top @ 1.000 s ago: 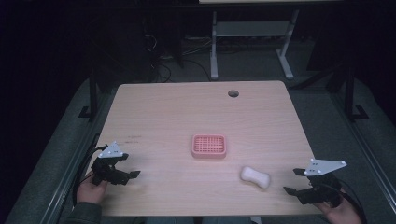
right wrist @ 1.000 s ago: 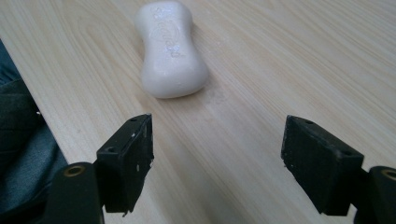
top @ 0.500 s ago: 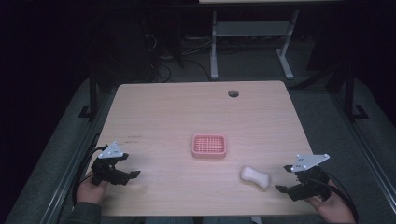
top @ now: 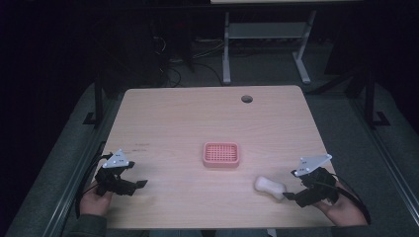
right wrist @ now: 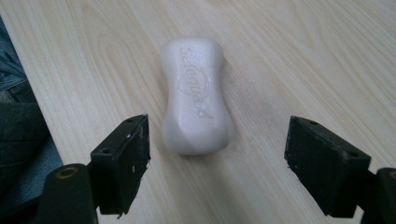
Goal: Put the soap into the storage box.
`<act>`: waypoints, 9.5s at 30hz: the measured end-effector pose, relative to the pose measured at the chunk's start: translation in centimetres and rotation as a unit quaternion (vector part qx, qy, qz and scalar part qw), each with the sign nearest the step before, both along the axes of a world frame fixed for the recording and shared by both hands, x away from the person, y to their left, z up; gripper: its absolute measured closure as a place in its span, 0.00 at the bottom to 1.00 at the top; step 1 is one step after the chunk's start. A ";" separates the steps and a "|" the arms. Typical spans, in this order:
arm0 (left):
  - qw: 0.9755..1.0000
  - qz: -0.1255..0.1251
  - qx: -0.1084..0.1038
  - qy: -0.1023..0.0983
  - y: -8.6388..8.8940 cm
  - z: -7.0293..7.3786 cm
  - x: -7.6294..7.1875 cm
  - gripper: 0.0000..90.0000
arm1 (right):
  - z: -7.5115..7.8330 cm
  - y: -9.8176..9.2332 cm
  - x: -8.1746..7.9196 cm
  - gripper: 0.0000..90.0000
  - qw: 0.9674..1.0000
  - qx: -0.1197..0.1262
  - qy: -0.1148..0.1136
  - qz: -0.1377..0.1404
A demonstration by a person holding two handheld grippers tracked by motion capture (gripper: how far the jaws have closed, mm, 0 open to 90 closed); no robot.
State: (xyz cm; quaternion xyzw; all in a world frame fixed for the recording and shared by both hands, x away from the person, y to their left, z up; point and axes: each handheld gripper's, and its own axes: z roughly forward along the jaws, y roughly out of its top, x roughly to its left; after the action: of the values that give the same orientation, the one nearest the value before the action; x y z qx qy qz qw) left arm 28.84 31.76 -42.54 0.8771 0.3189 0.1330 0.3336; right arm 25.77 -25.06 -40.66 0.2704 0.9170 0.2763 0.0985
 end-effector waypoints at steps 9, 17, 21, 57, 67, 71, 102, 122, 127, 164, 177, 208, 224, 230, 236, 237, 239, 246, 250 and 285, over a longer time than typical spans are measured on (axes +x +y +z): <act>1.000 0.003 -0.004 0.000 0.1 0.0 -0.1 0.17 | -0.4 1.9 1.2 0.23 1.000 -0.015 0.014 0.013; 1.000 -0.001 -0.001 -0.002 0.1 0.1 -0.1 0.17 | -0.6 2.9 1.7 0.23 0.999 -0.024 0.021 0.022; 1.000 -0.001 -0.002 -0.002 0.1 0.1 -0.1 0.17 | -0.8 3.5 2.0 0.23 0.999 -0.034 0.017 0.030; 1.000 -0.005 -0.004 0.000 0.0 0.0 0.0 0.17 | -3.1 6.9 3.9 0.46 0.989 -0.107 0.071 0.066; 1.000 -0.004 -0.004 0.000 0.0 0.1 -0.1 0.17 | -3.4 7.0 4.0 0.50 0.988 -0.116 0.079 0.066; 1.000 -0.004 -0.003 0.001 0.0 0.1 0.0 0.17 | -3.4 7.0 4.0 0.51 0.988 -0.117 0.079 0.066; 1.000 -0.009 0.000 -0.002 -0.1 0.1 -0.1 0.17 | -3.5 6.8 4.3 0.55 0.986 -0.121 0.074 0.082; 1.000 -0.010 -0.003 -0.004 -0.1 0.1 -0.1 0.17 | -1.7 8.2 5.4 0.55 0.987 -0.105 0.062 0.105; 1.000 -0.010 -0.004 -0.005 0.0 0.2 -0.1 0.17 | -1.3 8.4 6.3 0.55 0.987 -0.098 0.063 0.108; 1.000 -0.010 -0.003 -0.004 0.0 0.3 -0.1 0.17 | -0.1 9.6 12.1 0.55 0.989 -0.065 0.068 0.111; 1.000 -0.011 -0.004 -0.005 0.0 0.3 -0.1 0.17 | 0.4 10.4 13.0 0.55 0.988 -0.073 0.073 0.117; 1.000 -0.009 -0.006 -0.006 0.1 0.4 -0.1 0.17 | 3.1 14.7 15.4 0.55 0.983 -0.069 0.057 0.162; 1.000 -0.011 -0.004 -0.004 0.0 0.4 0.1 0.17 | 2.0 17.4 16.6 0.55 0.978 -0.080 0.058 0.185; 1.000 -0.009 -0.007 -0.005 0.0 0.4 0.0 0.17 | 1.4 18.4 16.6 0.55 0.975 -0.088 0.063 0.196; 1.000 -0.010 -0.006 -0.005 0.0 0.3 0.1 0.17 | 0.8 19.0 16.7 0.55 0.973 -0.097 0.072 0.197; 1.000 -0.011 -0.006 -0.004 0.0 0.3 0.1 0.17 | 0.6 19.1 16.8 0.55 0.972 -0.099 0.072 0.199; 1.000 -0.011 -0.006 -0.003 0.1 0.3 0.1 0.17 | 0.4 19.4 16.8 0.55 0.971 -0.101 0.074 0.203; 1.000 -0.011 -0.007 -0.003 0.1 0.3 0.1 0.17 | -0.2 19.9 17.2 0.55 0.970 -0.106 0.081 0.202; 1.000 -0.011 -0.007 -0.003 0.1 0.3 0.1 0.17 | -0.4 20.2 17.2 0.55 0.969 -0.107 0.085 0.204; 1.000 -0.011 -0.008 -0.003 0.1 0.3 0.1 0.17 | -1.2 21.3 17.3 0.54 0.966 -0.118 0.086 0.214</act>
State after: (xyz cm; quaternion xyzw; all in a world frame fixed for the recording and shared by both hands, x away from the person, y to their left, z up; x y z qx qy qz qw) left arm 28.94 31.86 -42.22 0.8776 0.3092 0.1295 0.3426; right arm 43.10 -3.76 -41.85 0.0765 0.9846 0.1567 -0.0106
